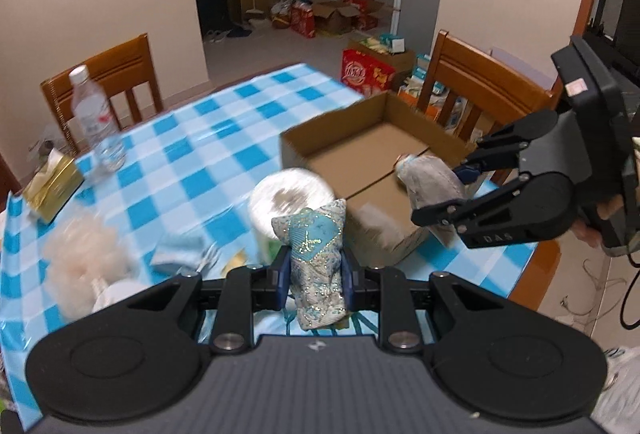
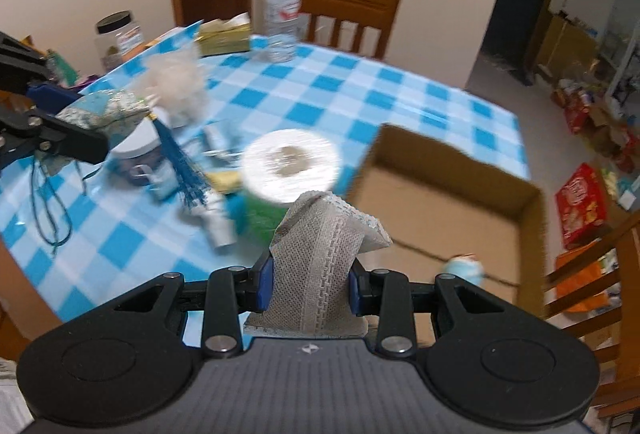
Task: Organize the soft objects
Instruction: 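Carry both sachets into the cardboard box and open both tools to release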
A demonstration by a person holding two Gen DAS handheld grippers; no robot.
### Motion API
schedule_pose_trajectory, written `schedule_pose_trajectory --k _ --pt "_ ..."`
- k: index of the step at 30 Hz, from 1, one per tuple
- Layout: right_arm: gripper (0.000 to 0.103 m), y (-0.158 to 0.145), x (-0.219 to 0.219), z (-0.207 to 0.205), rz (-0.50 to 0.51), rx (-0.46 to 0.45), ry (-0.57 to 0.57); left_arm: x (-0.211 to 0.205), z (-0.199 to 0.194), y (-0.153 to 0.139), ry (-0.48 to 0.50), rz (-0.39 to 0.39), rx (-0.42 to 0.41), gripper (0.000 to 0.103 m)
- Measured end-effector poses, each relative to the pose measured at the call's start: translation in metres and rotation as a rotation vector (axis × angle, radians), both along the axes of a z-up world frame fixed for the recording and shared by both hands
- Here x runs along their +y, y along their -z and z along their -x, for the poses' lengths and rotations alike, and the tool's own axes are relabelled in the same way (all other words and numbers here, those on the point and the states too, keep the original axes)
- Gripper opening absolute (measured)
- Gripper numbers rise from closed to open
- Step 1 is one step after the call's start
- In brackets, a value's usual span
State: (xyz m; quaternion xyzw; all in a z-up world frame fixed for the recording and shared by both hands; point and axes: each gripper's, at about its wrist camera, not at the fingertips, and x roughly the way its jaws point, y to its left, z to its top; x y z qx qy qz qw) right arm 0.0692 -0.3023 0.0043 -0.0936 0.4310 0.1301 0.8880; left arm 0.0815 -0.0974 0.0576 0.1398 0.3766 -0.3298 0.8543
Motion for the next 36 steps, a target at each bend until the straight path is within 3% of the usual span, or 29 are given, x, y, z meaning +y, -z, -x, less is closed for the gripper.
schedule_pose_trajectory --k 12,13,15,17,18,22,31,33,34,35,36 --pt "0.040 0.020 -0.071 -0.046 0.006 -0.013 -0.038 -0.080 -0.024 -0.013 -0.056 0.007 -0.058 0.023" --pt "0.043 0.023 -0.075 -0.049 0.002 -0.012 -0.040 -0.086 -0.027 -0.014 -0.062 0.008 -0.062 0.023" --pt "0.061 0.028 -0.082 -0.054 -0.014 -0.005 -0.047 -0.098 -0.035 -0.014 -0.073 0.010 -0.068 0.023" --pt "0.090 0.033 -0.087 -0.055 -0.027 -0.012 -0.057 -0.110 -0.043 -0.014 -0.084 0.017 -0.073 0.023" --pt "0.094 0.034 -0.089 -0.053 -0.035 -0.014 -0.061 -0.115 -0.047 -0.014 -0.089 0.022 -0.072 0.023" --pt "0.102 0.037 -0.097 -0.049 -0.089 -0.011 -0.073 -0.138 -0.067 -0.008 -0.114 0.043 -0.062 0.024" --pt "0.103 0.038 -0.113 -0.038 -0.112 -0.012 -0.043 -0.175 -0.104 0.021 -0.170 0.065 -0.025 0.024" --pt "0.103 0.038 -0.117 -0.037 -0.110 -0.013 -0.033 -0.180 -0.109 0.028 -0.194 0.055 -0.028 0.031" --pt "0.103 0.037 -0.119 -0.036 -0.109 -0.015 -0.030 -0.182 -0.111 0.032 -0.196 0.051 -0.036 0.045" --pt "0.103 0.037 -0.120 -0.036 -0.110 -0.015 -0.026 -0.183 -0.112 0.036 -0.201 0.040 -0.040 0.071" --pt "0.103 0.038 -0.121 -0.037 -0.113 -0.014 -0.024 -0.185 -0.114 0.042 -0.213 0.022 -0.042 0.084"
